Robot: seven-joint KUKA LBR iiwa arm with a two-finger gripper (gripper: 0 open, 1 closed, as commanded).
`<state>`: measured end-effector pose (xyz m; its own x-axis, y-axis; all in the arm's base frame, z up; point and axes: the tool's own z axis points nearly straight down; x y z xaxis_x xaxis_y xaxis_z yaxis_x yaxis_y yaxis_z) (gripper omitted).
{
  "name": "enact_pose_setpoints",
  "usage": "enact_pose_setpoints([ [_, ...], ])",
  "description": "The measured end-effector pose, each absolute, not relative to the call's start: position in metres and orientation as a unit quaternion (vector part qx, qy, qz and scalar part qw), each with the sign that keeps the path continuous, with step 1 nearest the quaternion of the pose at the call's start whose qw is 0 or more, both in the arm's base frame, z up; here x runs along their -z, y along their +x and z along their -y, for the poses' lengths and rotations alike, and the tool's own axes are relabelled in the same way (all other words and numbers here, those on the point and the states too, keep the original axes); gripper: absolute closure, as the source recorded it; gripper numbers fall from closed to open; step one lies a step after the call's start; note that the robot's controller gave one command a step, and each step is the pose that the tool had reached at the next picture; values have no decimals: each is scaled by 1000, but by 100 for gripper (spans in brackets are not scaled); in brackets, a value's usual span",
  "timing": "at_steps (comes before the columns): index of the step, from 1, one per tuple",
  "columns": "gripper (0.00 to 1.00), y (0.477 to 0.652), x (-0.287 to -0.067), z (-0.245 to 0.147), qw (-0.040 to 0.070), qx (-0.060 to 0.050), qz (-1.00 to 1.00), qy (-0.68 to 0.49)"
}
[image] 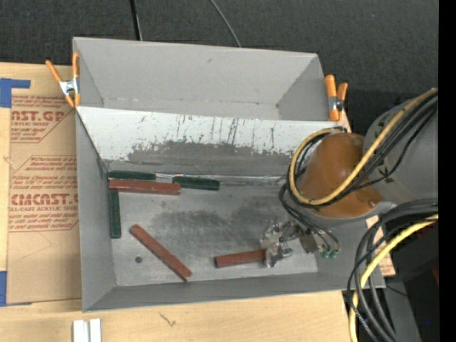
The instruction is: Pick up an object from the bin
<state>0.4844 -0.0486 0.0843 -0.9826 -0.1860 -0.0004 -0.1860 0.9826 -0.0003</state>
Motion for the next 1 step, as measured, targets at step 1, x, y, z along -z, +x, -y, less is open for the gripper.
enact_pose_setpoints([
  [1,100,484,-92,48,-1,0,-996,-94],
])
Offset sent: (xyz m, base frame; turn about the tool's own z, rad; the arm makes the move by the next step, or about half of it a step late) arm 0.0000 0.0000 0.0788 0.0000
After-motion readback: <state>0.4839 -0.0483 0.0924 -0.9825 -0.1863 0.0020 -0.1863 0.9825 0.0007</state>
